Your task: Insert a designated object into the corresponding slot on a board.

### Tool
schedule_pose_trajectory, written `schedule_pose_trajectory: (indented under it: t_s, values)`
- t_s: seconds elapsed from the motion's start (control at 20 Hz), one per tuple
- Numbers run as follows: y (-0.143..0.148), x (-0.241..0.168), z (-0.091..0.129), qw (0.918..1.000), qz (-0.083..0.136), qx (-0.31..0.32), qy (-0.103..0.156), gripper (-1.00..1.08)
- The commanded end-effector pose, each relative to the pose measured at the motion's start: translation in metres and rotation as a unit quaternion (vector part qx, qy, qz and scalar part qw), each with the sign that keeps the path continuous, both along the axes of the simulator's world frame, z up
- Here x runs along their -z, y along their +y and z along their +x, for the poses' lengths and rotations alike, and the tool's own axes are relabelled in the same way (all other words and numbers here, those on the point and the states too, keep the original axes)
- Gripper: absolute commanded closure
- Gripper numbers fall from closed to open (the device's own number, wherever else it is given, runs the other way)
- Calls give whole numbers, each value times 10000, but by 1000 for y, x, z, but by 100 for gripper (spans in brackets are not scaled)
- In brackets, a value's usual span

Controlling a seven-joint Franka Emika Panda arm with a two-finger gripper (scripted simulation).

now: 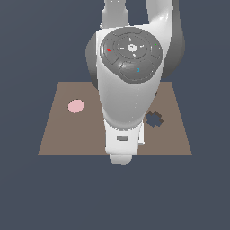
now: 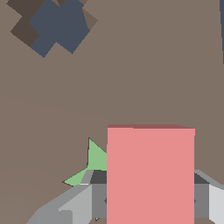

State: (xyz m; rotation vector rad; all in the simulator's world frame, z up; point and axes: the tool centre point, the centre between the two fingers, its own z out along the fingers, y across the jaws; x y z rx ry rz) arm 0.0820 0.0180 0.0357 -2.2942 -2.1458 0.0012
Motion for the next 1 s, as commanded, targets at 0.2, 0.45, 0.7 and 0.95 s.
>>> schedule_pose_trajectory:
  t_s: [0.2, 0.45, 0.7, 0.95]
  values:
    - [50, -2, -31, 9900, -1, -1408, -6, 108]
    - [83, -3, -67, 9670, -1, -2550, -5, 108]
    - [103, -4, -102, 9386, -1, -3450, -3, 108]
    - [112, -4, -129, 9130, 0, -4080, -1, 108]
